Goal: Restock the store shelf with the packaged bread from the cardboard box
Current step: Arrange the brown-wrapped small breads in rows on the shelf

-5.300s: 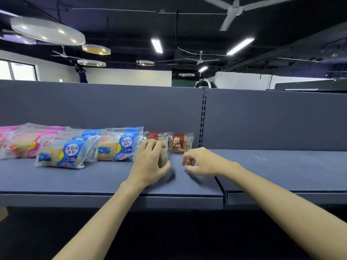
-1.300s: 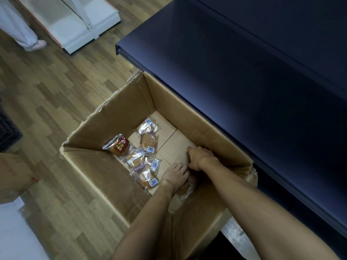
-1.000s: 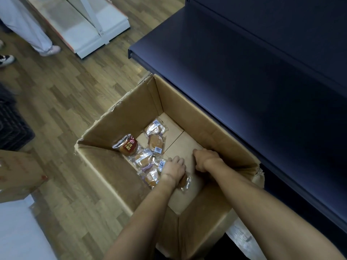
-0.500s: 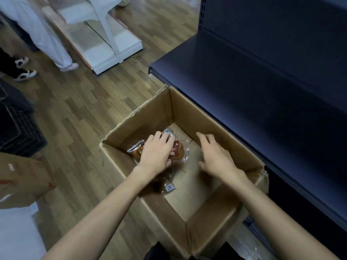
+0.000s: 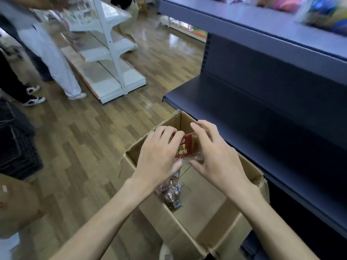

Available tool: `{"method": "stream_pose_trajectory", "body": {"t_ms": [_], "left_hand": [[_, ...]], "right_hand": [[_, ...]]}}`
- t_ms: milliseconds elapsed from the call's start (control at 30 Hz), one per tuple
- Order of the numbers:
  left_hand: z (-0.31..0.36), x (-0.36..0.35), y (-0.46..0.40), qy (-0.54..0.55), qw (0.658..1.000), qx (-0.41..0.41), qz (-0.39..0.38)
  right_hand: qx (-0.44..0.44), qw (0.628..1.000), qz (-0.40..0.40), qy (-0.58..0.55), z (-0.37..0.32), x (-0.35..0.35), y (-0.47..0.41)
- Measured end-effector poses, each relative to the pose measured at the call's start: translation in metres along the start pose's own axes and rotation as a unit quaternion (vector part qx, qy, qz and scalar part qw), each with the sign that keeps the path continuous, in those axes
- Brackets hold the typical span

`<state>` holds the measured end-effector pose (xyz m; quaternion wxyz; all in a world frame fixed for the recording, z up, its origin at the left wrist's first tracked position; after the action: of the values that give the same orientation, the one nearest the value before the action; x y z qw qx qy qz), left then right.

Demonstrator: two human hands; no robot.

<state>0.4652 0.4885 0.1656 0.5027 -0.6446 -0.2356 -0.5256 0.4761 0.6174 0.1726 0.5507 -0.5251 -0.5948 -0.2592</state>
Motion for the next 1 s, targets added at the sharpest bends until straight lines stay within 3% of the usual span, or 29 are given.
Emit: {"method": "stream_pose_trajectory", "body": {"t_ms": [567,800,1000], "left_hand": [[0.002,0.113,0.011,0.145,0.974,-0.075,0.154],[0.013,0.138,-0.017,0.168,0.966,-0.072,0.182],[0.08,0.148,-0.061,0.189,0.947,-0.129,0.223]], "right_hand": [[0.017,0.987,0.15,0.055,-0.049,0.099,0.012],[0.01,0.974,0.19,0.126,-0.023,0.161,0.01],[-0.036,0.956,0.24,0.167,0.034,0.228,0.057]]}}
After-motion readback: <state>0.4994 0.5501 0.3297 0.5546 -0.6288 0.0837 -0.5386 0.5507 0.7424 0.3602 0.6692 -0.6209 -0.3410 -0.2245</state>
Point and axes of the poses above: each hand's wrist, its own y-axis away from the middle knuckle, its own x-axis out of the back of the hand, z = x × y, the point moved 7 cm from there along -y, towards the middle knuckle, and after that the axes turned 2 degrees about x, right-handed, at the moved point
